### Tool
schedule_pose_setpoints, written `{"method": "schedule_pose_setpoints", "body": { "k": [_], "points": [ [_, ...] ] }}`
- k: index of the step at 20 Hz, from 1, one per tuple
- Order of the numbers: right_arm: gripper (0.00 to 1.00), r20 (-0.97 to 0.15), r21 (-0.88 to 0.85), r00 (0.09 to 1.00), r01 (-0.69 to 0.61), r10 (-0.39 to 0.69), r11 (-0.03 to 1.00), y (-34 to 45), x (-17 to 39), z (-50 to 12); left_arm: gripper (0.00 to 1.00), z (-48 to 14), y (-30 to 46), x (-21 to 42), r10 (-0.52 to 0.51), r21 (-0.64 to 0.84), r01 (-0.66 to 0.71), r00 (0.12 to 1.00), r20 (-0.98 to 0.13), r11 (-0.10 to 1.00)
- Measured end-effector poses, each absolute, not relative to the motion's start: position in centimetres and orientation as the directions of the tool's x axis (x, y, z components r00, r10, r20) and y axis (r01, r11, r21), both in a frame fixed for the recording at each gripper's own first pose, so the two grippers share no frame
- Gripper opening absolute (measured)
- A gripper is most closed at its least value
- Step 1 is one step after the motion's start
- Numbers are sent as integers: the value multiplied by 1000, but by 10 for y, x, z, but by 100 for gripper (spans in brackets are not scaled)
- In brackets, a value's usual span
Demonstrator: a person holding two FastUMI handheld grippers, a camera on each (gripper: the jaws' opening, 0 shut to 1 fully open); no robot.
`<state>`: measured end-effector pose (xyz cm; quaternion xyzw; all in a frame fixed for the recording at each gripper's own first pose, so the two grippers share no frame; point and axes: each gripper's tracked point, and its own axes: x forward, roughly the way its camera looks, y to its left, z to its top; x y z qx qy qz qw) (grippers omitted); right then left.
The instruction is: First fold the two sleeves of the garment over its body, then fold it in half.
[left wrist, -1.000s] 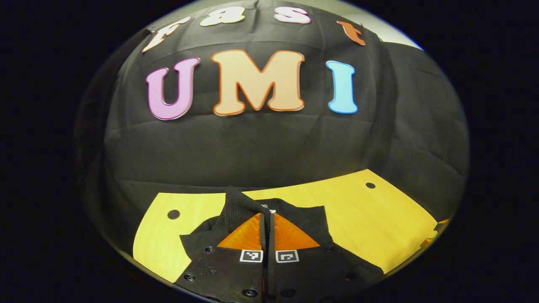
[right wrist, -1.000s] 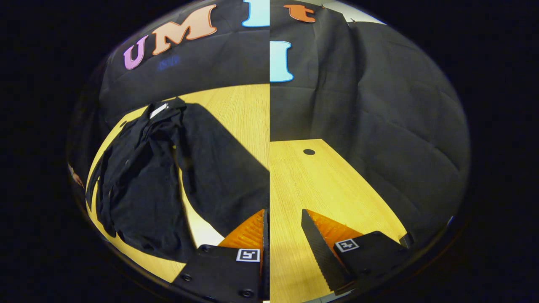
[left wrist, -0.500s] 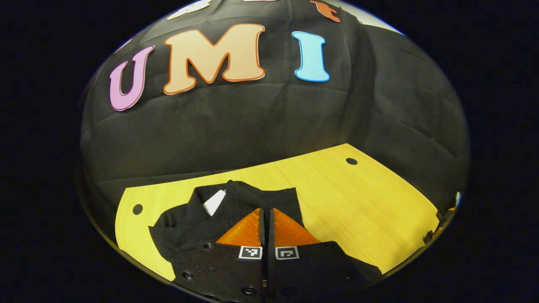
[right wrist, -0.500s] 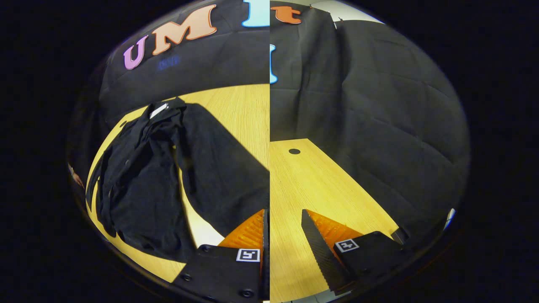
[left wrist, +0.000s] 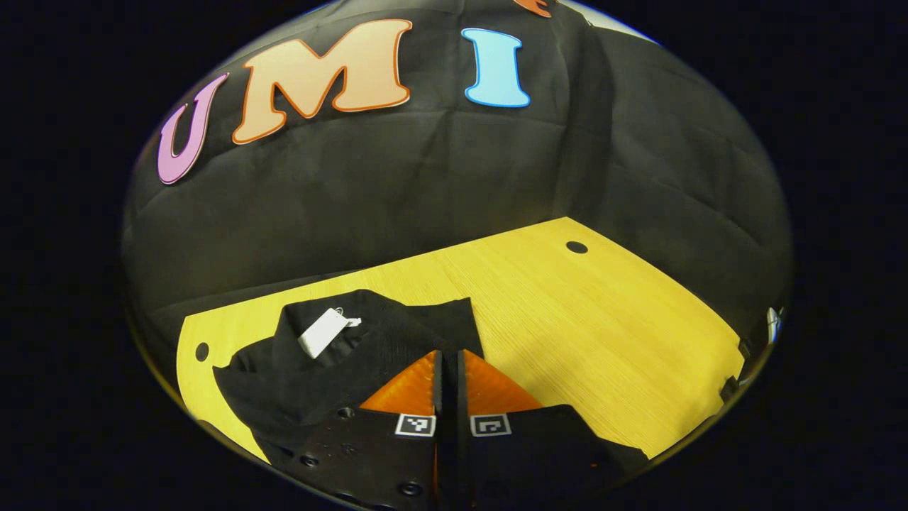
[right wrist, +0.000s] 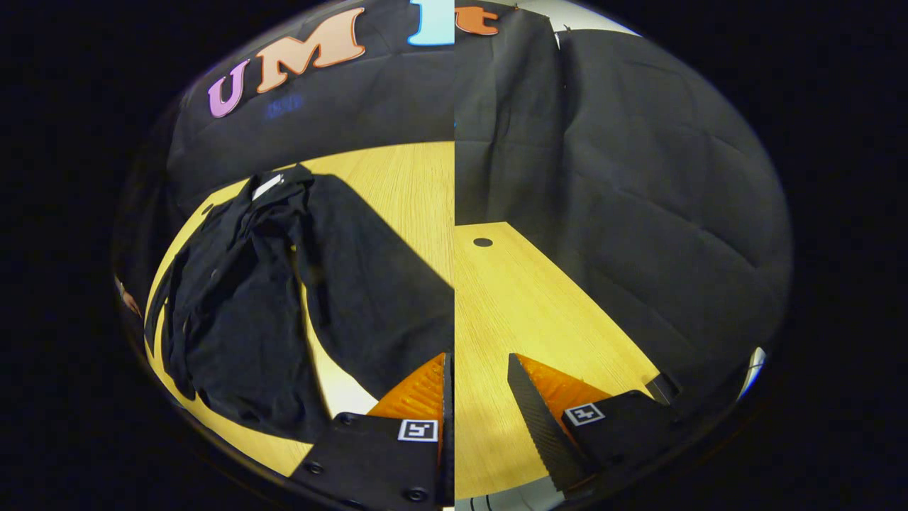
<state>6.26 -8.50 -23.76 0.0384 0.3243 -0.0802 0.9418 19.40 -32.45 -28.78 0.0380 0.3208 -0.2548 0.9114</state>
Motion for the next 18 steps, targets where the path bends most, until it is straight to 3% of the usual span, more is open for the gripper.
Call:
{"method": "schedule_pose_setpoints", "body": {
  "k": [1,2,5,6,10,12,18],
  "points": [
    [50,-619,20,776,171,-122,985,-84,63,-238,7,-284,-326,192,-444,-94,493,665,-600,865],
    [50,-623,22,774,164,-114,986,-84,63,-238,20,-280,-326,193,-450,-90,501,668,-592,861],
    [50,-624,23,776,136,-93,990,-85,63,-237,25,-263,-326,192,-472,-71,528,682,-559,846],
    [50,-621,22,779,126,-85,992,-85,63,-237,42,-256,-325,191,-482,-67,537,688,-543,841],
    [50,-615,15,787,80,-55,997,-83,66,-240,93,-210,-316,187,-505,-40,541,754,-421,840],
    [50,-613,10,789,55,-38,998,-84,68,-239,97,-183,-303,185,-488,-11,518,798,-353,855],
    [50,-618,6,785,-59,50,998,-79,76,-239,94,-108,-242,161,-391,100,414,900,-191,905]
  ]
}}
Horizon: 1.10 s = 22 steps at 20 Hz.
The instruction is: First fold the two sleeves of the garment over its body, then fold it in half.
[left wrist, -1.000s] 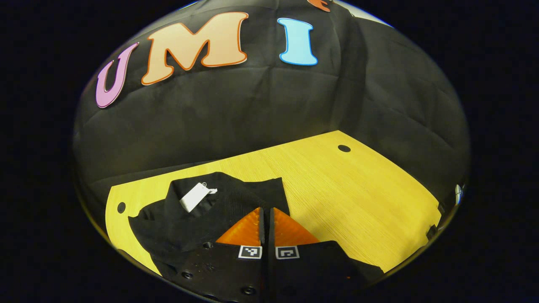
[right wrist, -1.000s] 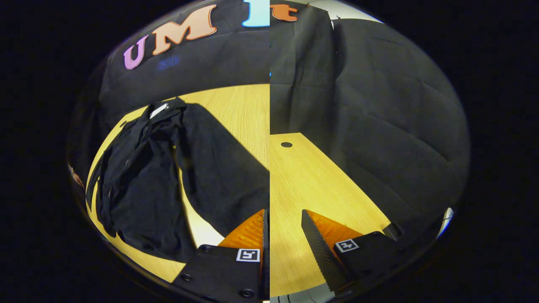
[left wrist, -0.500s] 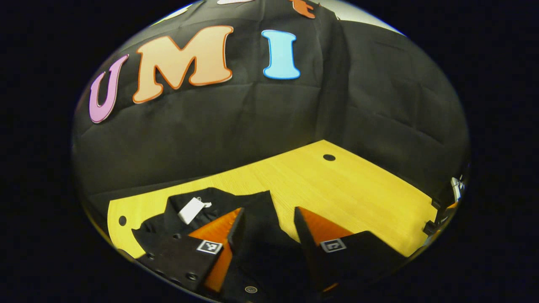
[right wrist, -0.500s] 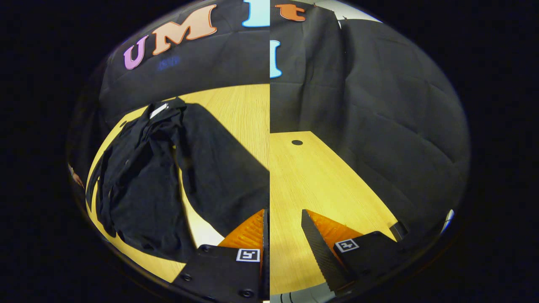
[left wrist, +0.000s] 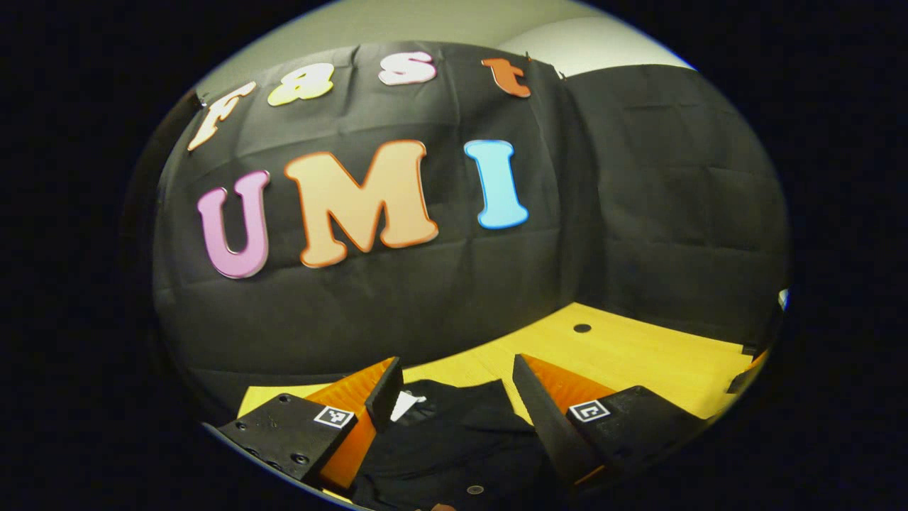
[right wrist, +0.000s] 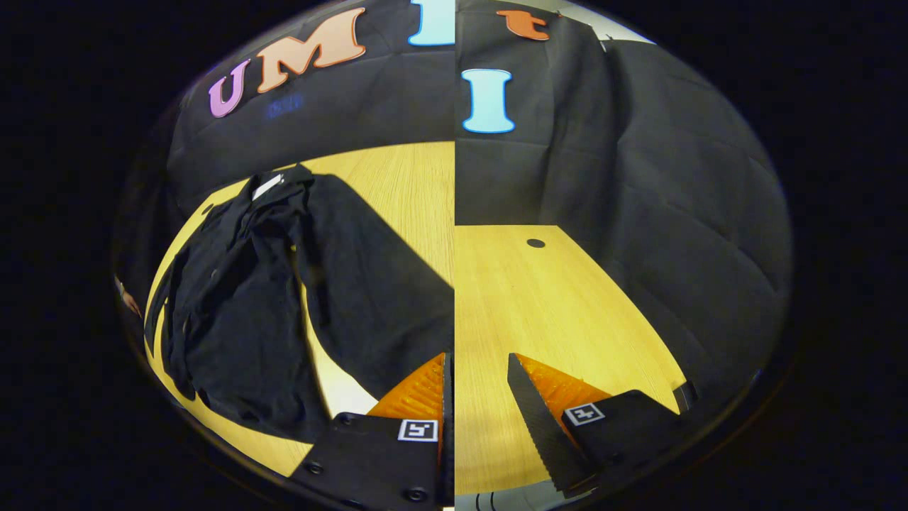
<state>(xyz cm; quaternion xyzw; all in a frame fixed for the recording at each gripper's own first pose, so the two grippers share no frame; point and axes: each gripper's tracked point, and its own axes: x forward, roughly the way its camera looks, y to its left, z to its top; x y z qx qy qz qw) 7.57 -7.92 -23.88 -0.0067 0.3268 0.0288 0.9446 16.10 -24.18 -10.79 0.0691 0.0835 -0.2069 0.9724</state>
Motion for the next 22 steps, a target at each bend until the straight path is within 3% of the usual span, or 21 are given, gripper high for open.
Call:
{"method": "schedule_pose_setpoints", "body": {
  "k": [1,2,8,17,22],
  "points": [
    [50,-618,3,783,-82,66,997,-79,78,-238,100,-101,-227,153,-368,110,391,912,-182,914],
    [50,-620,6,780,-102,83,995,-79,80,-237,93,-97,-212,143,-345,120,369,921,-181,922],
    [50,-631,22,757,-203,172,979,-62,82,-242,93,-98,-126,79,-187,173,222,962,-197,960],
    [50,-679,-8,695,-333,239,943,-52,67,-270,94,-190,-74,-37,-42,95,84,925,-377,992],
    [50,-724,-19,641,-385,253,923,-41,55,-298,94,-249,-76,-86,-31,63,71,867,-497,995]
  ]
}}
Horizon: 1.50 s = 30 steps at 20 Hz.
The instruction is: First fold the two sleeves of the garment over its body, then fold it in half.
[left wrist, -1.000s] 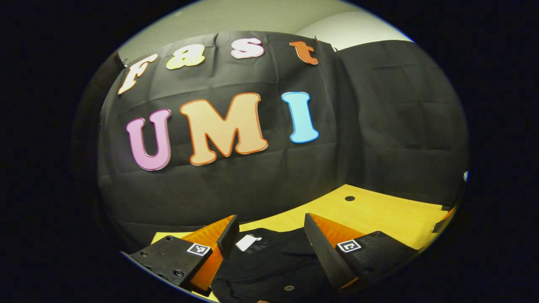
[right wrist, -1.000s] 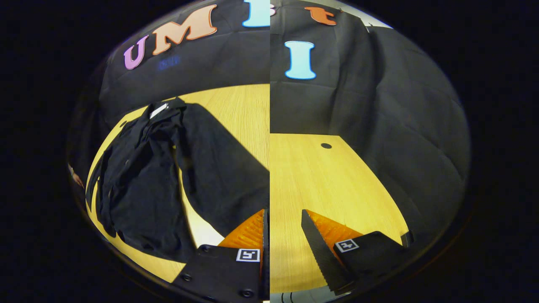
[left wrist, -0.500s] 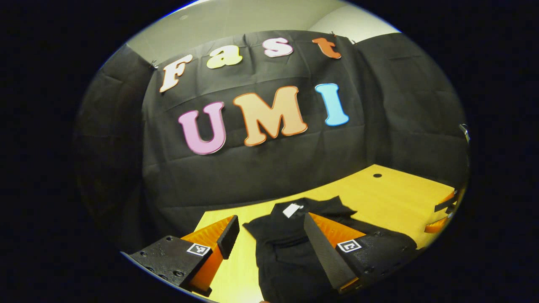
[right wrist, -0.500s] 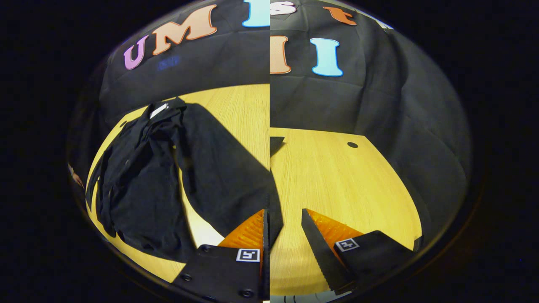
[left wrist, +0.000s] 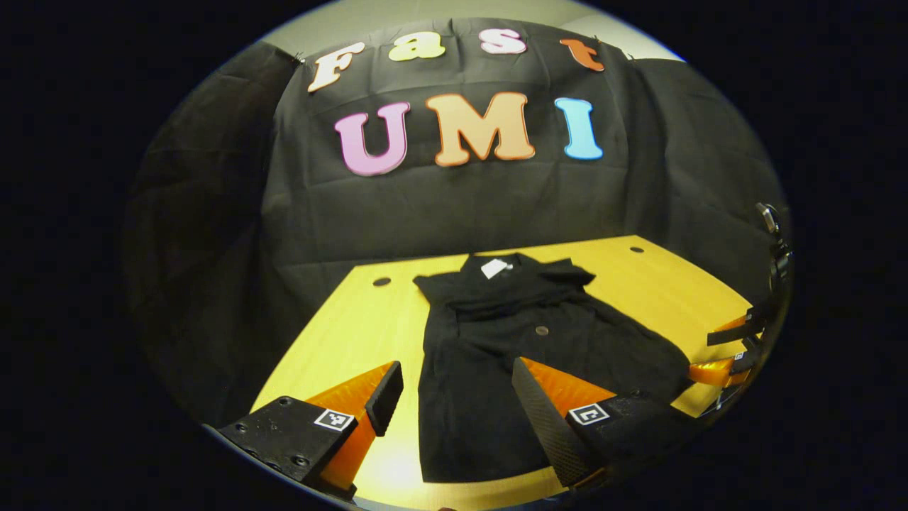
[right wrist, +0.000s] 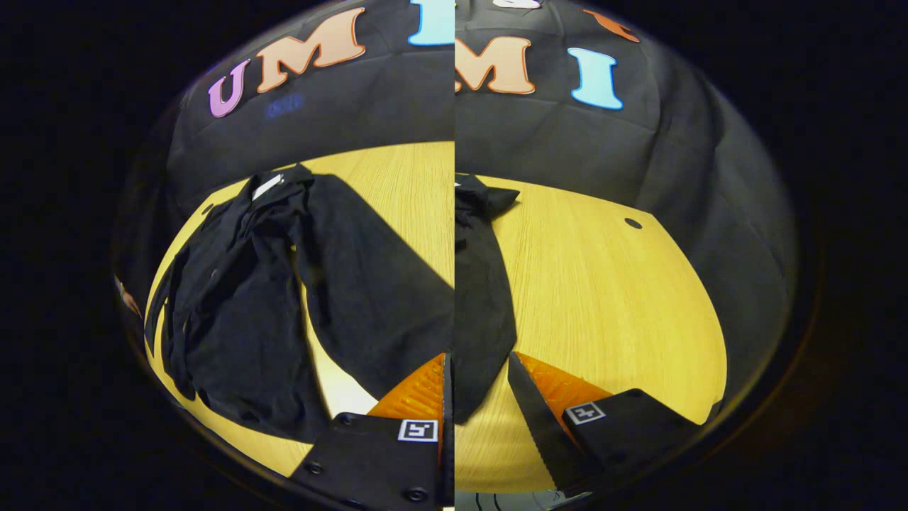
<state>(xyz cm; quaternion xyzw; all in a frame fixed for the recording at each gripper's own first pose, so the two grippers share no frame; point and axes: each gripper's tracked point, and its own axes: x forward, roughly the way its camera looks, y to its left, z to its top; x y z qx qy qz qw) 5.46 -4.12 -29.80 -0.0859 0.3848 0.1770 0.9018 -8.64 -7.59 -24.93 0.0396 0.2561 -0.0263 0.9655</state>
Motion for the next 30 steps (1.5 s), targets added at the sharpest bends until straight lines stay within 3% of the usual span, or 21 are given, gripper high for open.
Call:
{"method": "schedule_pose_setpoints", "body": {
  "k": [4,10,17,26,28,30],
  "points": [
    [50,-754,-9,604,-405,260,914,-30,49,-321,95,-303,-78,-131,-18,25,44,770,-638,999],
    [50,-787,34,556,-394,268,919,-22,48,-346,96,-349,-74,-158,14,36,18,683,-730,999],
    [51,-788,42,552,-394,273,918,-20,49,-352,95,-377,-82,-169,9,18,8,622,-783,1000],
    [51,-761,49,582,-388,286,920,-19,48,-354,95,-381,-90,-167,-12,-23,-7,650,-759,1000],
    [45,-758,45,590,-379,279,924,-18,49,-355,87,-382,-95,-166,-25,-26,7,651,-758,1000],
    [45,-754,43,592,-387,284,921,-15,50,-355,77,-382,-96,-165,-30,-31,10,645,-763,999]
  ]
}}
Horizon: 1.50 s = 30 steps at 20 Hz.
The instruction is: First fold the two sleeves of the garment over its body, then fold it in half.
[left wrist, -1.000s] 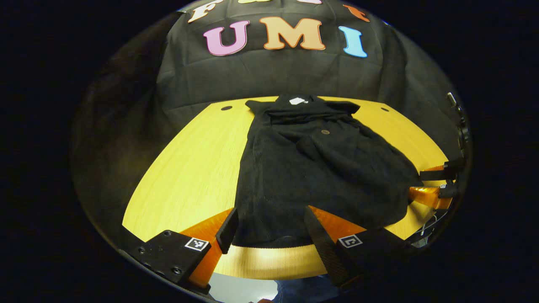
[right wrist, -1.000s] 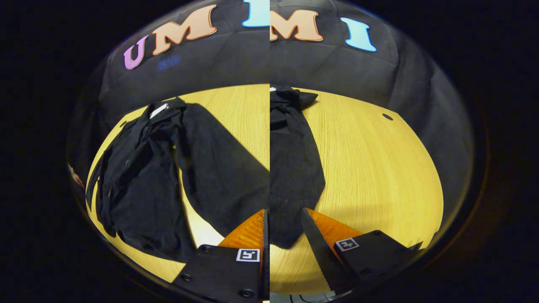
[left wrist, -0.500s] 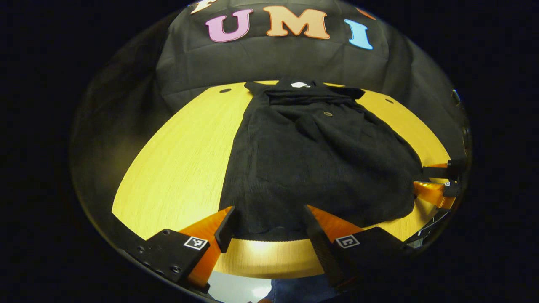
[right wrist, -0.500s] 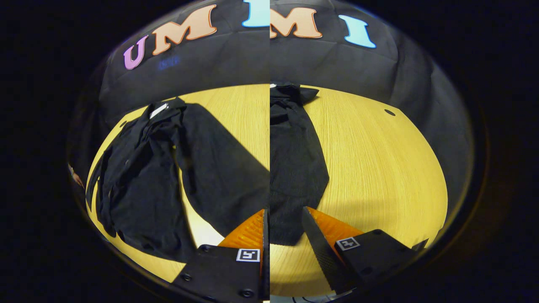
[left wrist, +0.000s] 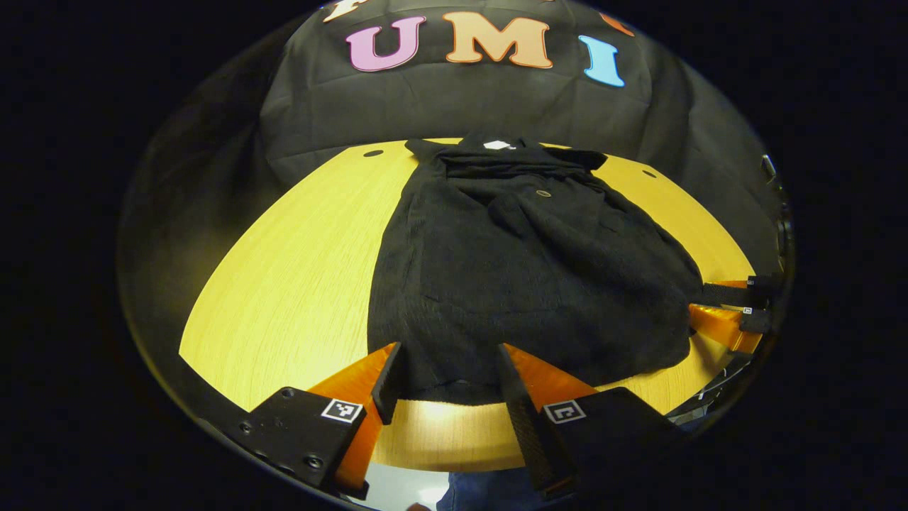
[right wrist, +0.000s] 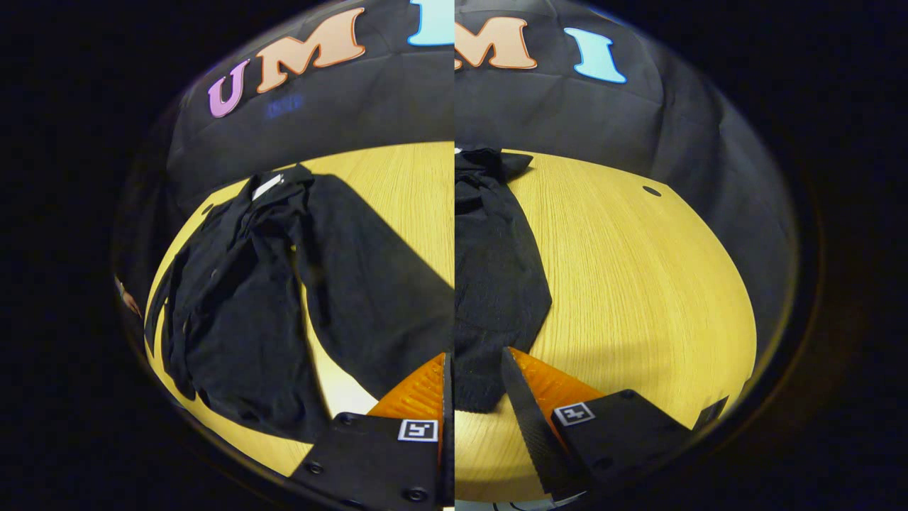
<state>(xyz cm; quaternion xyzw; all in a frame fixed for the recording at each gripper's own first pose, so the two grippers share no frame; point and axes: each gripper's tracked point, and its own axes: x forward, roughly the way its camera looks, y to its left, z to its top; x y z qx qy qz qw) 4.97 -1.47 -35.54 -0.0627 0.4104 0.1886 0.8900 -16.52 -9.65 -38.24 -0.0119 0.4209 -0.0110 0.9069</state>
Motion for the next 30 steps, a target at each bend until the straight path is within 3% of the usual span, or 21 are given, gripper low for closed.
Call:
{"method": "schedule_pose_setpoints", "body": {
  "k": [1,2,3,4,5,6,7,8,9,14,22,30],
  "points": [
    [37,-751,35,597,-391,282,920,-14,50,-354,77,-383,-98,-165,-34,-36,11,640,-767,999],
    [2,-752,37,592,-401,290,915,-10,49,-356,70,-382,-101,-165,-46,-42,21,640,-767,999],
    [34,-750,36,593,-405,293,914,-7,51,-355,66,-384,-106,-164,-56,-46,33,636,-770,998],
    [28,-753,35,591,-404,290,914,-4,51,-356,54,-383,-108,-163,-65,-50,42,637,-768,998],
    [2,-754,32,592,-401,286,915,-5,51,-356,50,-383,-109,-163,-71,-55,46,639,-766,997],
    [22,-753,38,589,-404,292,914,-2,49,-355,38,-383,-109,-161,-70,-58,39,641,-765,998],
    [2,-751,37,594,-398,288,917,-2,49,-354,36,-384,-109,-160,-68,-63,31,642,-764,998],
    [16,-749,35,596,-400,289,916,0,49,-354,32,-384,-109,-159,-66,-69,21,647,-760,997],
    [11,-746,25,603,-398,283,917,0,49,-353,26,-385,-111,-157,-66,-76,12,649,-758,997],
    [7,-746,-14,608,-422,272,906,2,49,-353,6,-385,-113,-155,-71,-75,21,648,-758,997],
    [5,-776,69,551,-407,305,911,4,51,-353,0,-386,-116,-152,-59,-64,16,642,-765,998],
    [3,-788,182,494,-383,368,905,14,60,-337,0,-367,-114,-142,-52,-78,-12,636,-770,997]
  ]
}}
